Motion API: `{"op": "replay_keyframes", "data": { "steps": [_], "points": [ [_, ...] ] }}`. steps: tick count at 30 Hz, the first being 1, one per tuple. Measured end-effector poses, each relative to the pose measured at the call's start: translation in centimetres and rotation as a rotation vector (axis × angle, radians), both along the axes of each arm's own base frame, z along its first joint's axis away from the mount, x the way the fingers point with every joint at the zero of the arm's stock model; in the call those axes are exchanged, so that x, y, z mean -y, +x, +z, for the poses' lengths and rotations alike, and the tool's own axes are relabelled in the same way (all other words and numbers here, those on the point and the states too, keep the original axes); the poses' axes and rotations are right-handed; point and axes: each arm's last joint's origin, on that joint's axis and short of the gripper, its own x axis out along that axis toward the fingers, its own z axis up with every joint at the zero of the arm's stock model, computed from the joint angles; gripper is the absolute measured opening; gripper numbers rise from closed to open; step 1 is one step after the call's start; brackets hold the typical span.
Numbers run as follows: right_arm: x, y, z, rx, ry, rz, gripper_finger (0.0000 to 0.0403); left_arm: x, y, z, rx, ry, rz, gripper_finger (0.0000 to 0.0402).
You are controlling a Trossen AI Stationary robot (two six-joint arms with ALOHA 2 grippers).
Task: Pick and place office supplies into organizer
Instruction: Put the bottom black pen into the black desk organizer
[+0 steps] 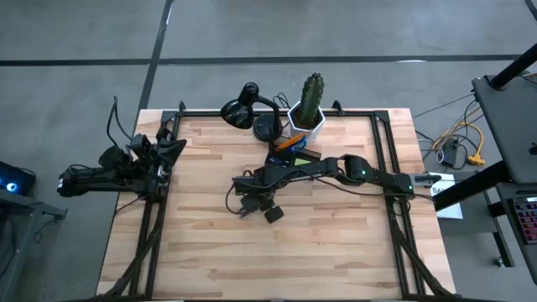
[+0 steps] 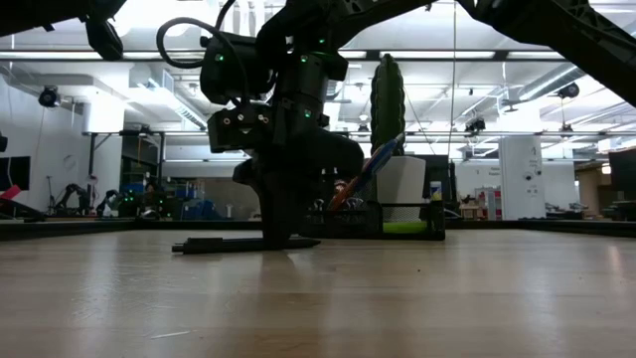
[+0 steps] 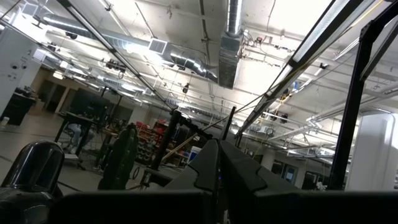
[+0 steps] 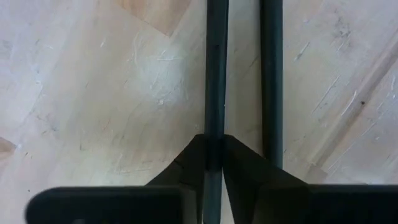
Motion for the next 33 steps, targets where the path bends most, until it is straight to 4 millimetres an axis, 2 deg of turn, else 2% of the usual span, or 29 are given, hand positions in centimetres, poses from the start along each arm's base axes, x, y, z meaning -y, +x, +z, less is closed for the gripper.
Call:
{"op": "replay_keyframes", "data": {
  "steps": [3, 8, 13, 22, 27, 33],
  "points": [
    [0.0, 0.0, 0.0, -0.003, 0.0, 0.0, 0.0019, 0.0, 0.0, 0.0, 0.0, 0.0, 0.0, 0.0],
    [0.0, -0.4, 0.1, -0.044, 0.008, -0.057, 0.0017, 0.0, 0.0, 0.0, 0.0, 0.0, 0.0, 0.0],
    [0.2, -0.7, 1.1, -0.051, 0.018, -0.087, 0.0016, 0.0, 0.0, 0.0, 0.0, 0.0, 0.0, 0.0],
    [0.7, -1.7, 7.6, 0.082, 0.08, -0.23, 0.0014, 0.0, 0.0, 0.0, 0.002, 0.0, 0.0, 0.0],
    [2.1, -2.1, 11.6, 0.236, 0.127, -0.319, 0.0014, 0.0, 0.0, 0.0, 0.002, 0.0, 0.0, 0.0],
    [4.6, -3.3, 15.5, 0.419, 0.164, -0.419, 0.0014, 0.0, 0.0, 0.0, 0.002, 0.0, 0.0, 0.0]
  ]
}}
